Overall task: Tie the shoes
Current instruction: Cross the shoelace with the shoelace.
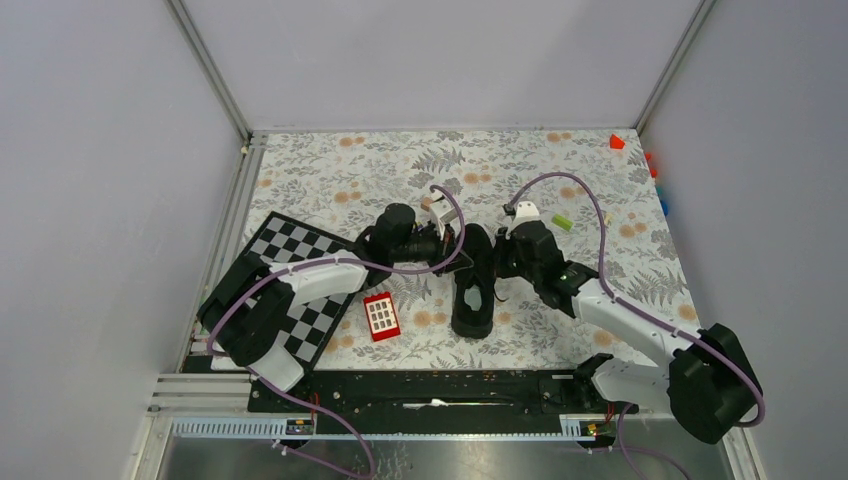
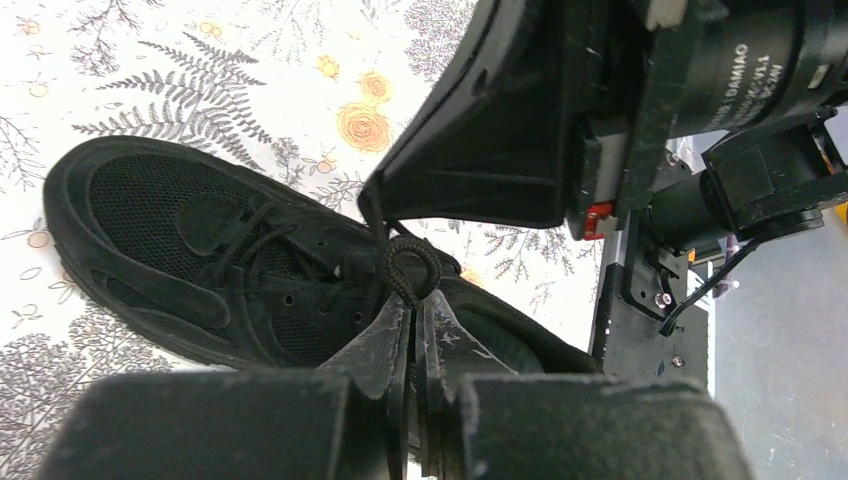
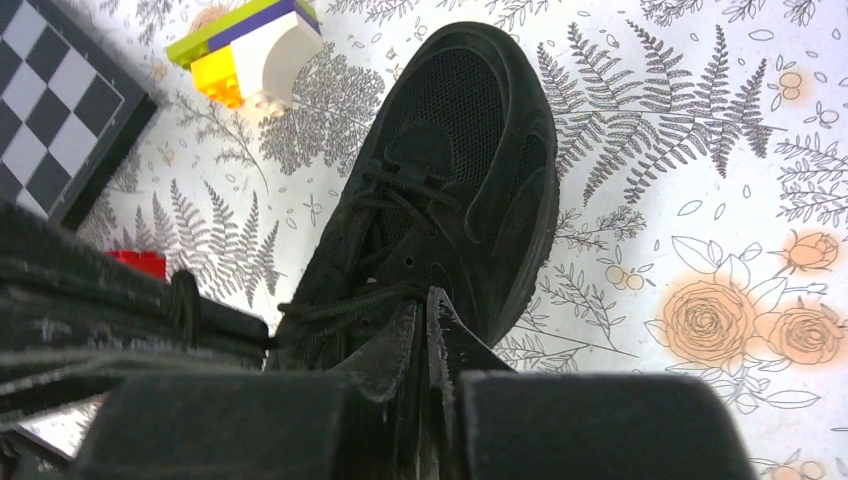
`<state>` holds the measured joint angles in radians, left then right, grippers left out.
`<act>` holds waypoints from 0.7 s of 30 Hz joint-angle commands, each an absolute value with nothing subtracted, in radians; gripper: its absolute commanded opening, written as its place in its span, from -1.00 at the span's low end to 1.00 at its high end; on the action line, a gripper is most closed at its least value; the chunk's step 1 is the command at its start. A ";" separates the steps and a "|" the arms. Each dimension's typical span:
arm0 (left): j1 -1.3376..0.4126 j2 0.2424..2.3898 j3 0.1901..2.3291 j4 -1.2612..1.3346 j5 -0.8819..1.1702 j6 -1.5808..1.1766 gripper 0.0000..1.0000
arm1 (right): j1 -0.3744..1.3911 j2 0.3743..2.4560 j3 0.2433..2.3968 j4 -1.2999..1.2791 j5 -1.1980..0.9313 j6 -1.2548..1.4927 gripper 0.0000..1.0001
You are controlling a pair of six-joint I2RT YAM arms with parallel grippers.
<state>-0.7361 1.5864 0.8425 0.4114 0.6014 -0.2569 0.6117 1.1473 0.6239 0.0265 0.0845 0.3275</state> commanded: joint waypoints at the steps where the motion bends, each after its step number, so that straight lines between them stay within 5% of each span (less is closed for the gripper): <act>1: -0.753 1.543 0.819 0.469 0.622 -0.292 -1.00 | 0.615 1.173 0.636 0.097 0.222 0.468 -1.00; 21: -0.756 1.547 0.778 0.479 0.631 -0.315 -1.00 | 0.622 1.241 0.391 0.579 0.335 1.024 -1.00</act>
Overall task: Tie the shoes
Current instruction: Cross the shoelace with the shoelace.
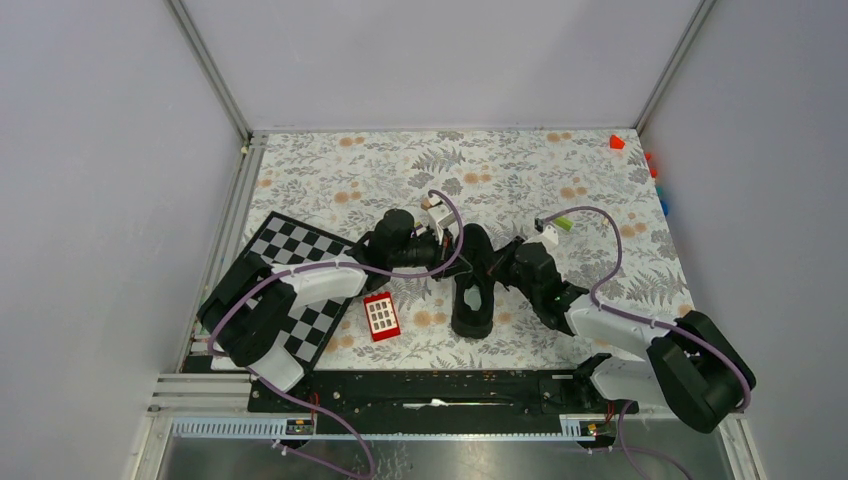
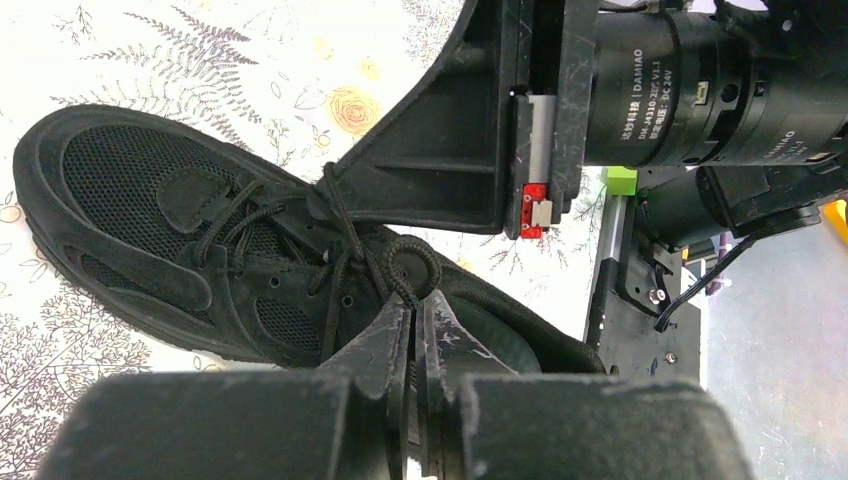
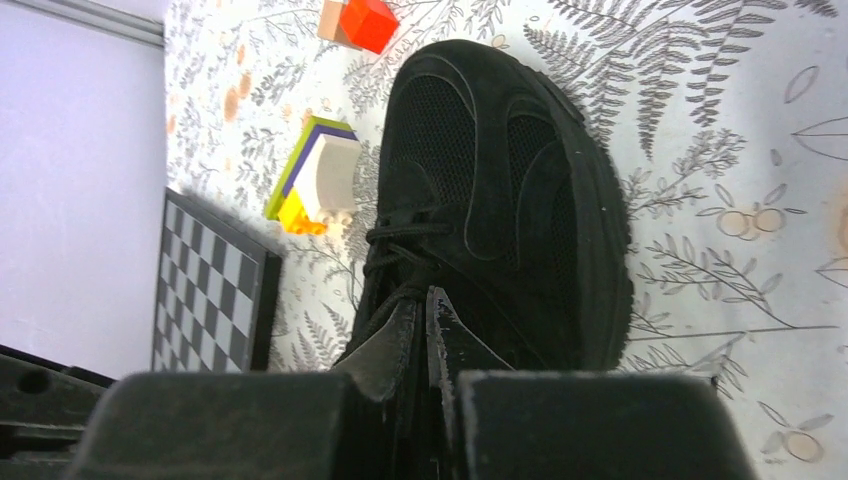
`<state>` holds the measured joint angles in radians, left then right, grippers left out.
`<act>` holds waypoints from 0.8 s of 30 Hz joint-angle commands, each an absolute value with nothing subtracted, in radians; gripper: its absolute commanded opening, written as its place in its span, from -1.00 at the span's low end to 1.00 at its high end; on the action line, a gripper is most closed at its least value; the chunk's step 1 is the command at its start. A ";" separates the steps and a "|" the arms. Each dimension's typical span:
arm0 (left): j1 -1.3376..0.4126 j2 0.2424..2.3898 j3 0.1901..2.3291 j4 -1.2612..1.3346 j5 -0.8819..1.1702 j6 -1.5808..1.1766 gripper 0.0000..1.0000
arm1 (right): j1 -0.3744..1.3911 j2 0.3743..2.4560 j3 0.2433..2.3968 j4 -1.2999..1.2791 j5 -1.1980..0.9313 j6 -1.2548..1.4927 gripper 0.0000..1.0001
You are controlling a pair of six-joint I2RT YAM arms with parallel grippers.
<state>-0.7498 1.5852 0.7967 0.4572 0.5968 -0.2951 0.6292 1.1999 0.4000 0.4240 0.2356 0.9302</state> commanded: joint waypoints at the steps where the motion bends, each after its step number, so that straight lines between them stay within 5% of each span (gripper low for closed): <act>1: -0.757 1.547 0.776 0.479 0.630 -0.314 -1.00 | 0.623 1.251 0.397 0.588 0.325 1.029 -1.00; 5: -0.757 1.546 0.775 0.477 0.626 -0.310 -1.00 | 0.623 1.263 0.398 0.617 0.323 1.056 -0.99; 15: -0.757 1.551 0.779 0.485 0.629 -0.313 -1.00 | 0.623 1.210 0.388 0.537 0.380 1.055 -0.32; 24: -0.757 1.554 0.779 0.485 0.628 -0.316 -1.00 | 0.622 1.236 0.394 0.543 0.379 1.053 -0.25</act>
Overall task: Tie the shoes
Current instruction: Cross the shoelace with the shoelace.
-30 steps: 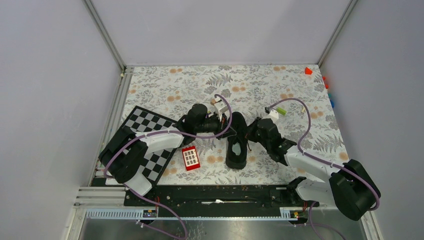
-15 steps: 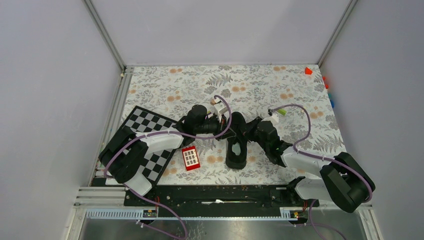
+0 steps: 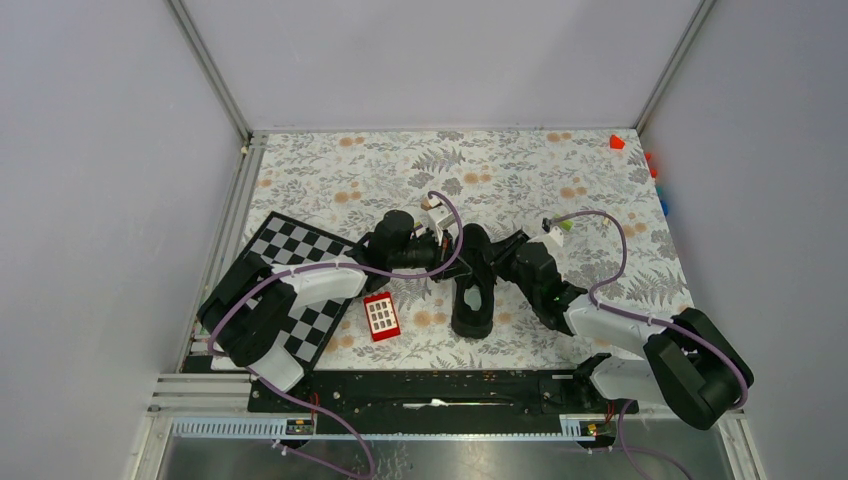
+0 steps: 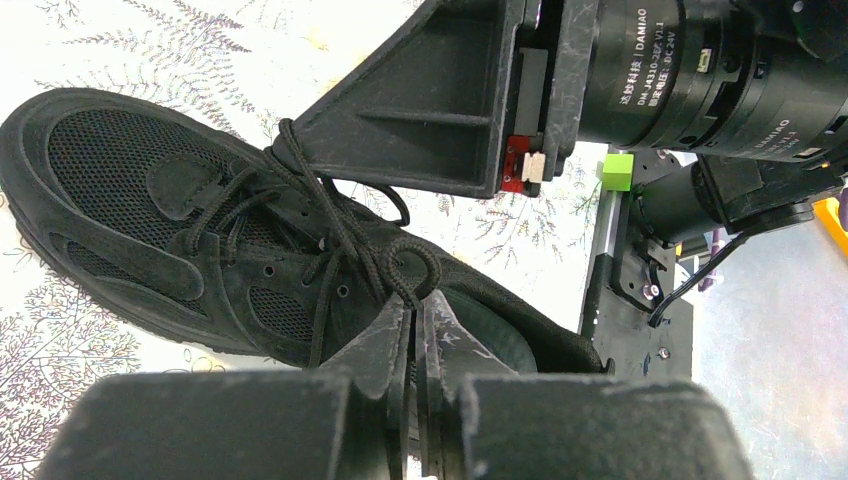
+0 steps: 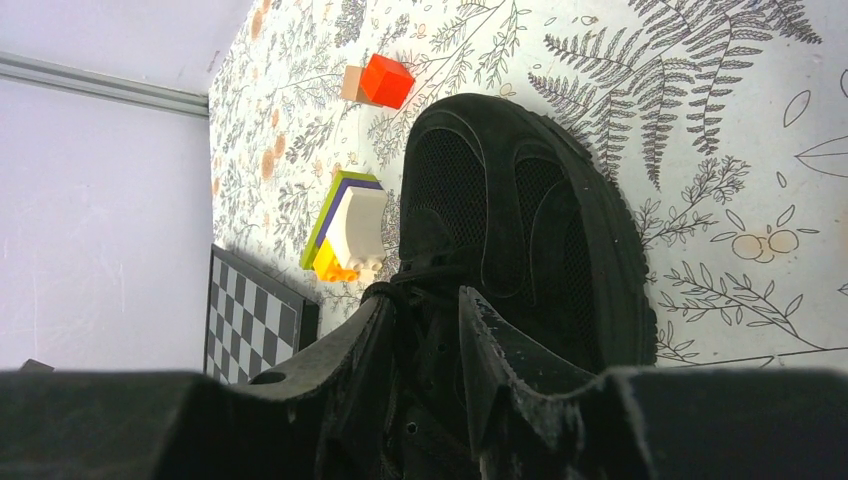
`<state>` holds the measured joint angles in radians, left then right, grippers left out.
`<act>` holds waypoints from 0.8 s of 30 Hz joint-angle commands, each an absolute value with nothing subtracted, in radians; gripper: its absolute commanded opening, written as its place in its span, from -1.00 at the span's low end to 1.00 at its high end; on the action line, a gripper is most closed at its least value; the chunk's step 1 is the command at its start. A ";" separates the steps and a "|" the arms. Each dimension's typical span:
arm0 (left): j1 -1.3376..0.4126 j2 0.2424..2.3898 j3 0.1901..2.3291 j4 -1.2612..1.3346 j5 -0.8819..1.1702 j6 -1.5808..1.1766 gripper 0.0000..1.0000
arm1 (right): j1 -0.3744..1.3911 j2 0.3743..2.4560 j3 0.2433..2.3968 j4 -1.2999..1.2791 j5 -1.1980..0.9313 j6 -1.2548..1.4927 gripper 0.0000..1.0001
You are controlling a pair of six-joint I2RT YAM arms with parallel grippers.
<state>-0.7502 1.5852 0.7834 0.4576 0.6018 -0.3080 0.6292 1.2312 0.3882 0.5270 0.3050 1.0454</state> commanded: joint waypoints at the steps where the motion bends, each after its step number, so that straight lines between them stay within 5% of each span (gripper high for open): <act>1: -0.758 1.552 0.779 0.486 0.629 -0.316 -1.00 | 0.623 1.240 0.397 0.535 0.382 1.055 -0.26; 24: -0.757 1.554 0.776 0.492 0.621 -0.318 -1.00 | 0.623 1.132 0.354 0.492 0.296 0.957 -0.28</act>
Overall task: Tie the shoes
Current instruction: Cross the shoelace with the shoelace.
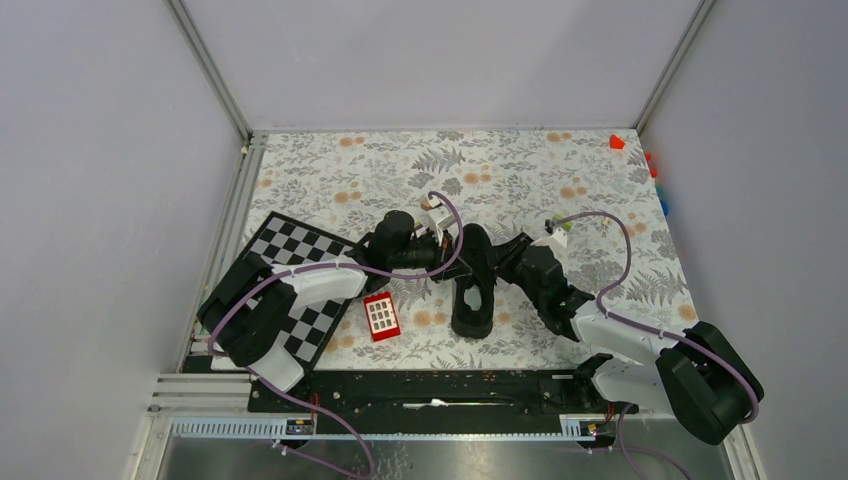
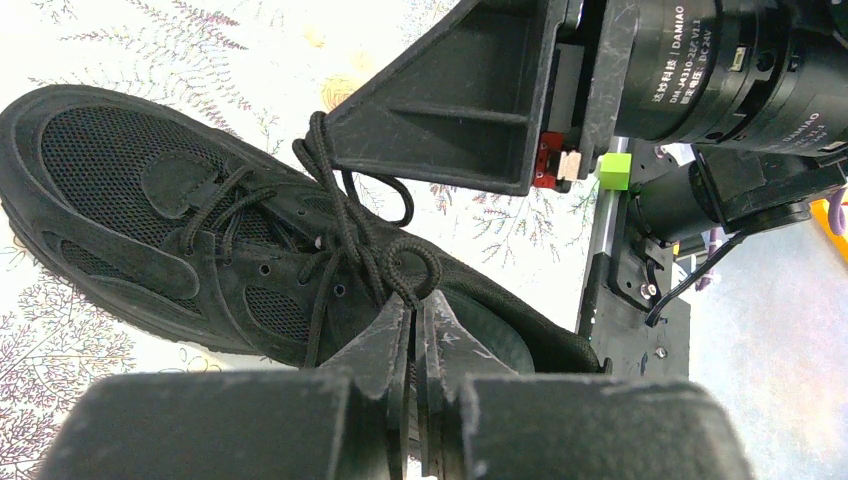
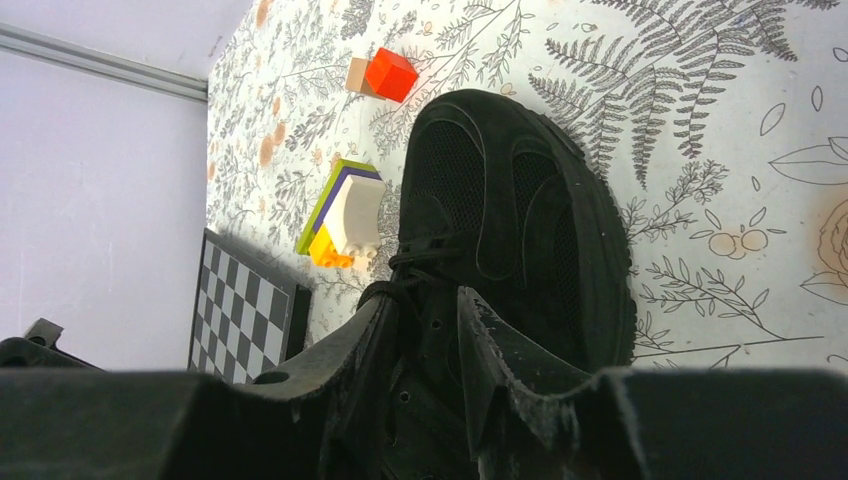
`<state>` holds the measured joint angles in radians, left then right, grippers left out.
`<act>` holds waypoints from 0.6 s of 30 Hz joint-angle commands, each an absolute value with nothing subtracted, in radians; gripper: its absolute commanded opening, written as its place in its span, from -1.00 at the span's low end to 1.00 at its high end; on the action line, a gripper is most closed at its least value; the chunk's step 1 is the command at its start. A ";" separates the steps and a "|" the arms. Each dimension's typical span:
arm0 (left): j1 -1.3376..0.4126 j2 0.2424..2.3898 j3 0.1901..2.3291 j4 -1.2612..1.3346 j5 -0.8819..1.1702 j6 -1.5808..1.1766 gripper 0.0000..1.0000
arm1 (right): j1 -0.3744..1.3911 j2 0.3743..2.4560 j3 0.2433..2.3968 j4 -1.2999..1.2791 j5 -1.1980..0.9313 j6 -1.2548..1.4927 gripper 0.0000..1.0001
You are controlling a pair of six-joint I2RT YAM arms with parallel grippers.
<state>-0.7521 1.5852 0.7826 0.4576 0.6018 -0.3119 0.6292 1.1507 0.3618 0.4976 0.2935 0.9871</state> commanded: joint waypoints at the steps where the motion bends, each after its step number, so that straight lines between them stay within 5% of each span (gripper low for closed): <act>1: -0.757 1.553 0.775 0.491 0.618 -0.316 -1.00 | 0.624 1.135 0.356 0.487 0.289 0.956 -0.28; 18: -0.757 1.564 0.784 0.489 0.623 -0.318 -1.00 | 0.623 1.102 0.380 0.423 0.238 0.908 -0.13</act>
<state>-0.7528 1.5852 0.7826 0.4572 0.6025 -0.3126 0.6281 1.1328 0.3576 0.4358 0.2420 0.9367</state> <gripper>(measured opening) 0.020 0.433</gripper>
